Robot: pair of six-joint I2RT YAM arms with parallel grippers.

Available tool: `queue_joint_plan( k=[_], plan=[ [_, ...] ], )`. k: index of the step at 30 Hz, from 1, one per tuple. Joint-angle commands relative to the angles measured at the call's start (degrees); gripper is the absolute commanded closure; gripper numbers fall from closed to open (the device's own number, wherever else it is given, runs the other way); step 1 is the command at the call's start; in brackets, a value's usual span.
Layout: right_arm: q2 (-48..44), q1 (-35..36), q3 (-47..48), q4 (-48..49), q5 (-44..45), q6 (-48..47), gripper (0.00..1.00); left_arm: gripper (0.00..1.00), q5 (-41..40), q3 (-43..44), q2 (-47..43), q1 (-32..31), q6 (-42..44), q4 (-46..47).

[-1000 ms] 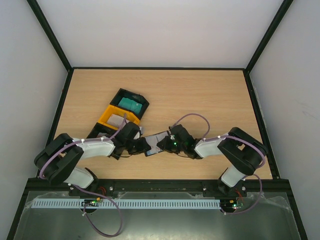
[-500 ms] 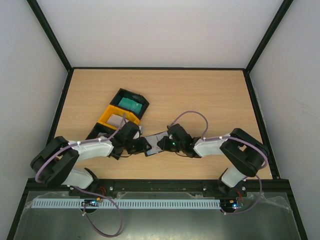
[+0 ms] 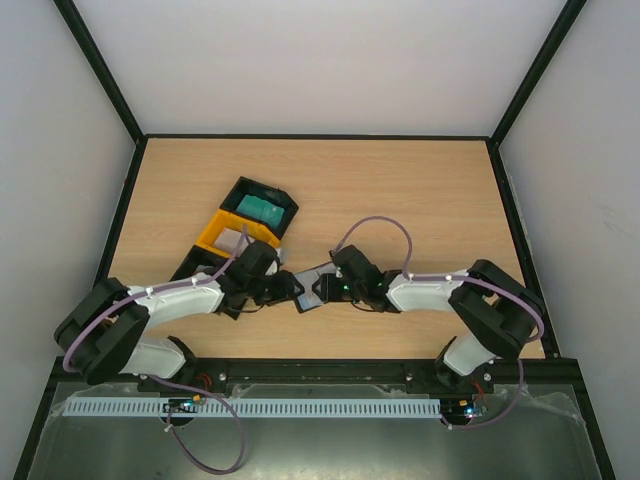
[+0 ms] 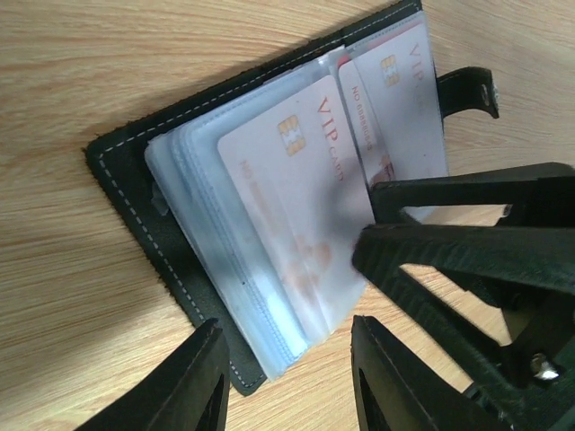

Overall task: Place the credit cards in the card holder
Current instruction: Insert the credit card into the card holder.

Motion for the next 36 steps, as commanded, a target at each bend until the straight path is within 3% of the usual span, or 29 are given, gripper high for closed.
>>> queue_joint_plan(
  k=[1, 6, 13, 21, 24, 29, 36],
  plan=[
    [3.3, 1.5, 3.2, -4.7, 1.0, -3.2, 0.6, 0.6, 1.3, 0.0, 0.8, -0.3, -1.1, 2.4],
    [6.1, 2.9, 4.9, -7.0, 3.0, -3.9, 0.63, 0.6, 1.2, -0.5, 1.4, -0.3, -1.7, 3.5],
    [9.3, 3.8, 6.5, -10.4, 6.4, -4.1, 0.81, 0.61, -0.6, -1.6, 3.0, -0.3, -3.0, 5.0],
    [9.7, 4.0, 5.7, -10.7, 9.1, -2.7, 0.9, 0.6, -5.1, -2.6, 0.5, -0.3, -4.1, 3.8],
    [8.8, 4.0, 5.2, -10.1, 9.2, -1.9, 0.88, 0.59, -4.4, -2.7, 0.8, -0.3, -4.2, 4.5],
    [3.6, 4.0, 5.2, -9.6, 9.2, -0.4, 0.75, 0.59, -3.8, -2.9, -0.1, -0.3, -4.4, 5.2],
    [1.6, 4.0, 9.8, -17.4, 12.0, -0.1, 0.75, 0.59, -4.0, -2.7, -2.4, -0.2, -4.3, 4.4]
  ],
)
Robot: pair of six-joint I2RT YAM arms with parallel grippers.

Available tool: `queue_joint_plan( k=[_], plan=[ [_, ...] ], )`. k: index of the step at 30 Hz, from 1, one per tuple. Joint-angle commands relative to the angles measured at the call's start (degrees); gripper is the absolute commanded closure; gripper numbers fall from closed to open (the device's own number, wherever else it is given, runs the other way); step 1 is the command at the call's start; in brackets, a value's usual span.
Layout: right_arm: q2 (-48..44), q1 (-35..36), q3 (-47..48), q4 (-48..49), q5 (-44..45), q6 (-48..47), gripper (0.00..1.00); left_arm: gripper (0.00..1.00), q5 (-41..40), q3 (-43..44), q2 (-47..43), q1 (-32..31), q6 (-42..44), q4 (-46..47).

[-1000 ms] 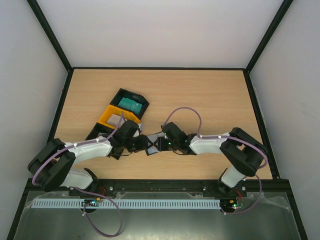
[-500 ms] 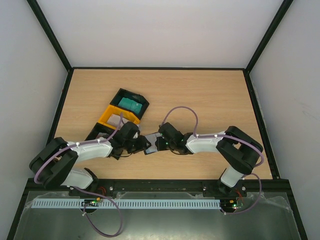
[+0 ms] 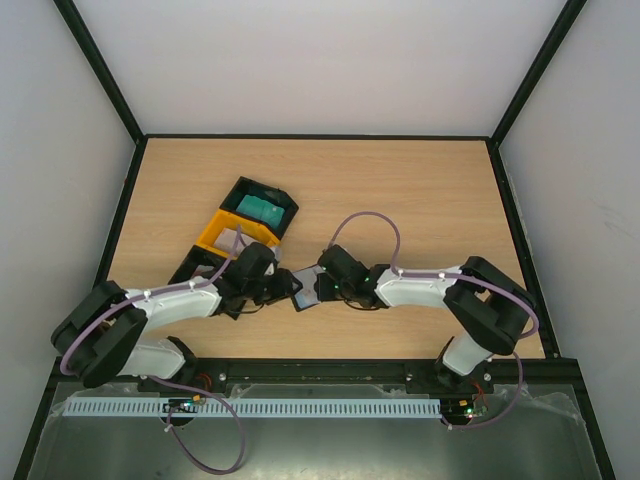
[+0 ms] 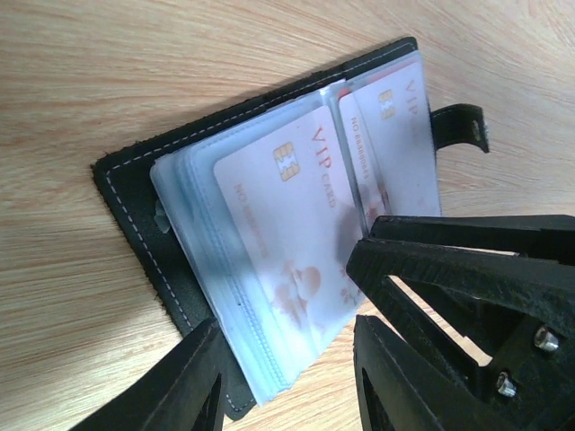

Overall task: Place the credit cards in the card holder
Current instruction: Insert the credit card into the card holder.

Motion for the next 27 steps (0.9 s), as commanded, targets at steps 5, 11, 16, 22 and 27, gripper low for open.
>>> queue_joint_plan(
  k=[5, 11, 16, 22, 27],
  plan=[
    [-1.0, 0.7, 2.4, -6.6, 2.5, -0.2, 0.84, 0.59, -0.1, -0.5, -1.7, -0.2, 0.2, 0.2],
    [-0.1, 1.3, 2.6, -6.8, 2.7, -0.2, 0.95, 0.59, 0.8, -0.6, -1.1, -0.2, 0.3, 0.9],
    [1.5, 1.4, 1.8, -6.1, 2.8, 0.4, 0.98, 0.59, 1.3, -0.7, 0.0, -0.2, 0.3, 1.3],
    [1.7, 1.3, -0.8, -3.7, 4.2, 2.5, 0.98, 0.58, 2.9, -0.9, 1.6, -0.2, -0.1, 3.1],
    [2.5, 1.2, -2.8, -0.3, 2.8, 5.0, 0.98, 0.58, 3.5, -1.0, 2.2, -0.2, -0.2, 4.1]
  ],
)
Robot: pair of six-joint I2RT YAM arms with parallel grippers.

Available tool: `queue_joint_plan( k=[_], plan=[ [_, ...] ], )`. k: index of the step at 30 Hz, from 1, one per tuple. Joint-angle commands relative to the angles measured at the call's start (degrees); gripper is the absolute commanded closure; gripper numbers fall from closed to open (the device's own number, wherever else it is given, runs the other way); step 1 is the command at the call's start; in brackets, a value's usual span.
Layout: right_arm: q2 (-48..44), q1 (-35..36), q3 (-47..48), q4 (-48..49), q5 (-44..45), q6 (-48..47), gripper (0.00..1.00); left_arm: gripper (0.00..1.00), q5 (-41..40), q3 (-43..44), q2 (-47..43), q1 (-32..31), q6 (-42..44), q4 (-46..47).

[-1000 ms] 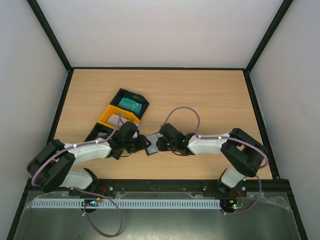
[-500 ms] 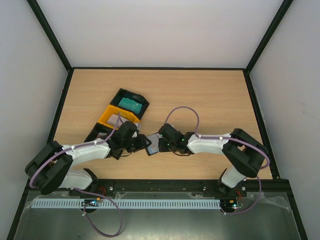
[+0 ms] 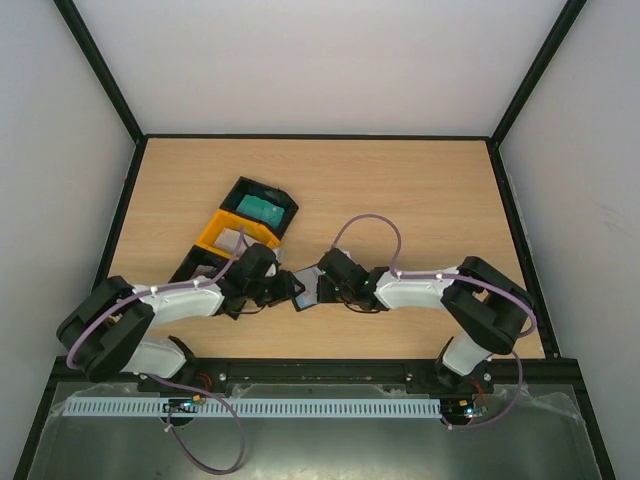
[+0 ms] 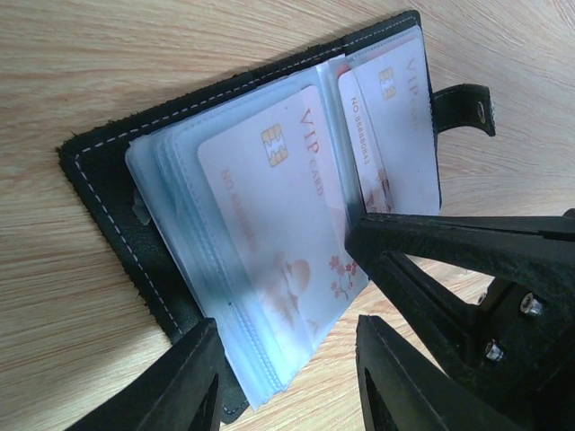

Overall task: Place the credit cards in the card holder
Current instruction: Insert the credit card into the card holder.

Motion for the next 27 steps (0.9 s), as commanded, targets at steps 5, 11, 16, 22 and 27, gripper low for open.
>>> queue_joint_plan(
  k=[5, 11, 16, 22, 27],
  plan=[
    [2.3, 0.4, -4.2, 2.9, 0.5, 4.9, 0.98, 0.57, 1.8, -0.8, 1.5, -0.2, -0.4, 3.1],
    [1.3, -0.1, -6.1, 3.4, 2.2, 7.8, 0.98, 0.55, 2.3, -0.5, 3.5, -0.2, -1.0, 4.7],
    [1.2, -0.3, -6.7, 4.3, 1.5, 8.3, 0.98, 0.57, 3.0, 0.0, 4.4, -0.2, -1.2, 6.5],
    [1.4, -0.3, -6.9, 4.8, 1.1, 8.5, 0.98, 0.67, 2.8, 0.4, 5.1, -0.2, -0.9, 6.4],
    [1.4, -0.2, -6.8, 4.9, 1.0, 8.5, 0.98, 0.7, 1.3, 0.5, 4.8, -0.2, -0.5, 4.6]
  ],
)
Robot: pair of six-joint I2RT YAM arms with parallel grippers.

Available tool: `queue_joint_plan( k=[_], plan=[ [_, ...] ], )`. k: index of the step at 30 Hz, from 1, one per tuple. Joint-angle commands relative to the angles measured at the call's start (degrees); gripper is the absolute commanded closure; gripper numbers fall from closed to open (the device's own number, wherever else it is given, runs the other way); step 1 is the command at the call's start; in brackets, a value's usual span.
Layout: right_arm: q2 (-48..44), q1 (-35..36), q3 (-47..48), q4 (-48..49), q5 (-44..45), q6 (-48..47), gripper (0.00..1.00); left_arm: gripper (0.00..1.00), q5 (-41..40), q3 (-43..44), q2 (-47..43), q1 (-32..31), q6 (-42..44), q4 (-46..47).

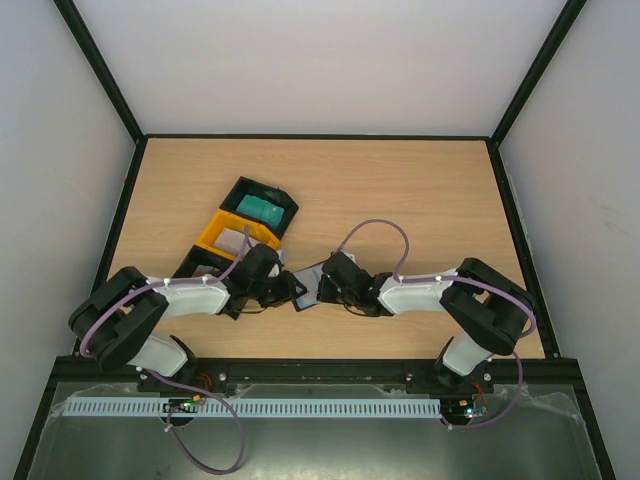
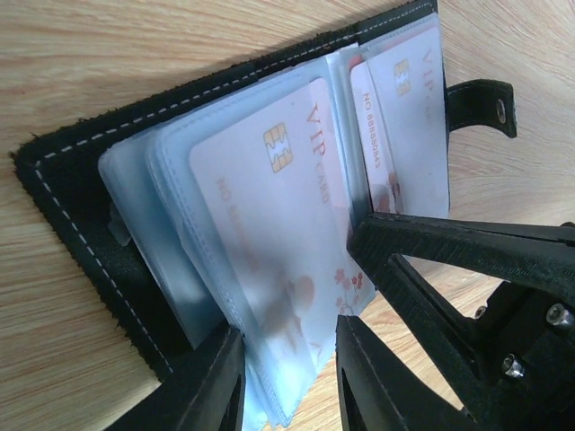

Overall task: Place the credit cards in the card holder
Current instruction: Insert the credit card into the card holder.

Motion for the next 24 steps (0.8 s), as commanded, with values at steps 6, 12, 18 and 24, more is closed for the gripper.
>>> queue_joint_plan(
  k=[6, 12, 18, 24],
  plan=[
    [1.8, -0.2, -1.9, -4.4, 0.5, 0.6, 0.98, 0.68, -1.6, 0.6, -1.4, -0.2, 1.0, -1.8],
    [1.9, -0.1, -2.0, -4.5, 0.8, 0.7, 0.98, 0.76, -5.2, 0.5, -5.3, -0.2, 1.7, -4.9],
    [2.5, -0.2, -1.9, -5.1, 1.4, 0.7, 0.98, 0.78, -4.2, 0.6, -4.5, -0.2, 2.1, -4.5],
    [2.4, -0.1, -1.9, -5.1, 1.3, 0.7, 0.98, 0.72, -2.4, 0.6, -1.7, -0.2, 1.7, -1.8]
  ],
)
